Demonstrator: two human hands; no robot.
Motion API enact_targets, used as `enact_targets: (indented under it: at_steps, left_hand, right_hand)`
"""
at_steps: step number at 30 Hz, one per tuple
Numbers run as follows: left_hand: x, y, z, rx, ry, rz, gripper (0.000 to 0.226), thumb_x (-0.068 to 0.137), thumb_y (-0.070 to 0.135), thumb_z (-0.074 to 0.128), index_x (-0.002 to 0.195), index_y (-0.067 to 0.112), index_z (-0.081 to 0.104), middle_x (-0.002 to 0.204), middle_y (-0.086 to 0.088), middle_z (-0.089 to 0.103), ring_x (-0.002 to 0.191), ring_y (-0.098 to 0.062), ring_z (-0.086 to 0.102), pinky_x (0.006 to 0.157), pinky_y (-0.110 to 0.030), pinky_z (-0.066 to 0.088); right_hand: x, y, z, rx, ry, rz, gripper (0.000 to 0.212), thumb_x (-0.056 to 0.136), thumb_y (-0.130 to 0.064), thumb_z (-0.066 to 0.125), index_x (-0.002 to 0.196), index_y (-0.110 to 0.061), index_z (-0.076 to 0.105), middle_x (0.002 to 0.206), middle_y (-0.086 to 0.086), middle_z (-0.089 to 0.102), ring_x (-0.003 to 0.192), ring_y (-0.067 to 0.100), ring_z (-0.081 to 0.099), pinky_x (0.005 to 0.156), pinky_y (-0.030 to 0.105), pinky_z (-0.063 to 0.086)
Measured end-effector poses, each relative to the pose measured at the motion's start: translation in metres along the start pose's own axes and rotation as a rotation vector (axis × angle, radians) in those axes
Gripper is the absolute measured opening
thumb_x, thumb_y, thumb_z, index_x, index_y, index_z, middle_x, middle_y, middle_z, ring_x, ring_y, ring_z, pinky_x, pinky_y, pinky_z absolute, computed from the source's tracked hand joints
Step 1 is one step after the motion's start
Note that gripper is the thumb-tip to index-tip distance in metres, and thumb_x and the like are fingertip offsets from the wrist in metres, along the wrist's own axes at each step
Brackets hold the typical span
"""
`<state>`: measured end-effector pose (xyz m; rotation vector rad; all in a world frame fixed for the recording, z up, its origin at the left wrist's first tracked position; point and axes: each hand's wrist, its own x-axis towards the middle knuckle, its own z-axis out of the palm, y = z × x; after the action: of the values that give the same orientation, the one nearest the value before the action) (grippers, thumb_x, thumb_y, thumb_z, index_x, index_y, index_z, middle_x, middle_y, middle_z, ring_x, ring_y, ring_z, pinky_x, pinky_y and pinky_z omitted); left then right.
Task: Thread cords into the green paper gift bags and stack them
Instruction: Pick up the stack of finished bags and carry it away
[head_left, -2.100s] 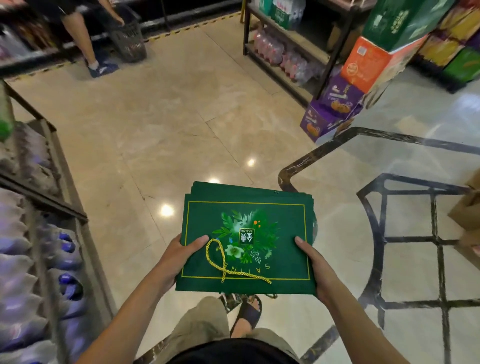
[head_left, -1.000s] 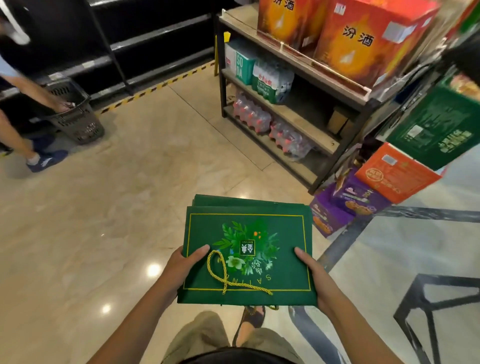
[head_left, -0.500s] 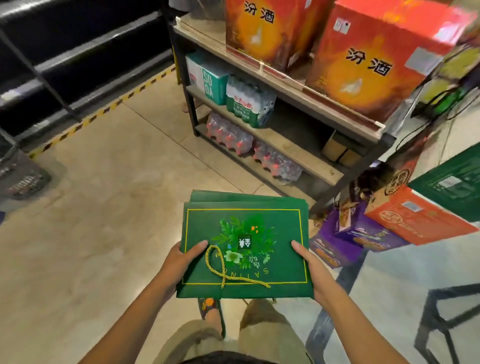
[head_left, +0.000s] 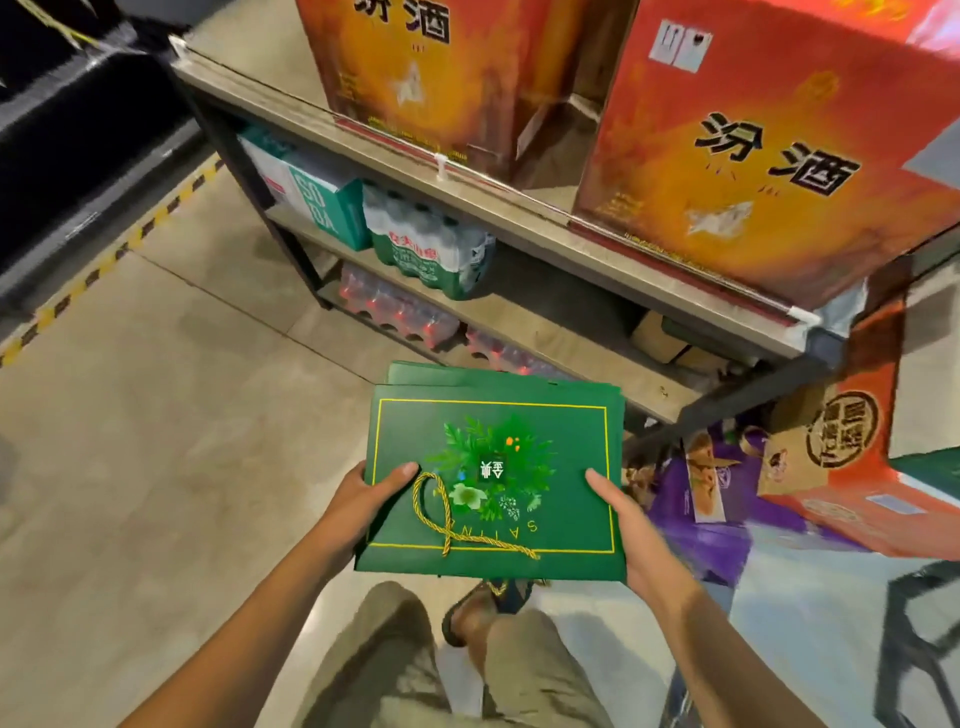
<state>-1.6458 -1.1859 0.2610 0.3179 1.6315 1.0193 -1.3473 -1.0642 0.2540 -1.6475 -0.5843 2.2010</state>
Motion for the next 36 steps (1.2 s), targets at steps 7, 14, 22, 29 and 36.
enact_targets:
  at_steps: [7,14,22,29,36]
  left_hand:
    - [0.164,0.027,0.025,0.082,-0.084,-0.029,0.087,0.054,0.061,0.086,0.123,0.012,0.068,0.107,-0.009,0.078,0.096,-0.03,0.076,0.076,-0.036,0.06]
    - [0.324,0.031,0.054,0.135,-0.175,-0.033,0.042,0.086,0.031,0.082,0.119,0.009,0.069,0.104,-0.009,0.079,0.084,-0.019,0.077,0.065,-0.027,0.059]
    - [0.423,0.053,0.081,0.211,-0.235,0.054,0.019,0.093,0.027,0.074,0.11,0.02,0.071,0.103,-0.002,0.08,0.092,-0.02,0.077,0.078,-0.034,0.061]
    - [0.455,0.091,0.092,0.299,-0.264,0.015,0.058,0.075,0.055,0.085,0.116,0.015,0.075,0.105,-0.007,0.079,0.096,-0.025,0.077,0.088,-0.041,0.06]
    - [0.475,0.119,0.106,0.32,-0.234,0.043,0.078,0.066,0.067,0.086,0.123,0.015,0.071,0.108,-0.007,0.078,0.098,-0.026,0.076,0.094,-0.048,0.059]
  right_hand:
    - [0.13,-0.043,-0.005,0.14,0.084,0.009,0.052,0.085,-0.037,0.068,0.128,-0.009,0.07,0.122,0.019,0.073,0.111,0.037,0.072,0.105,0.056,0.05]
    - [0.246,-0.069,-0.012,0.174,0.084,-0.043,0.041,0.103,-0.04,0.05,0.132,-0.015,0.066,0.122,0.011,0.075,0.108,0.027,0.074,0.08,0.042,0.063]
    - [0.316,-0.095,-0.016,0.25,0.128,-0.186,0.04,0.097,-0.041,0.057,0.128,-0.018,0.068,0.119,0.009,0.076,0.102,0.024,0.076,0.076,0.04,0.065]
    - [0.327,-0.126,-0.015,0.224,0.112,-0.173,0.04,0.097,-0.051,0.061,0.124,-0.024,0.071,0.117,0.008,0.077,0.106,0.029,0.075,0.08,0.048,0.064]
    - [0.327,-0.144,-0.009,0.155,0.037,-0.327,0.048,0.107,-0.048,0.042,0.127,-0.015,0.071,0.126,0.015,0.072,0.113,0.031,0.071,0.082,0.04,0.063]
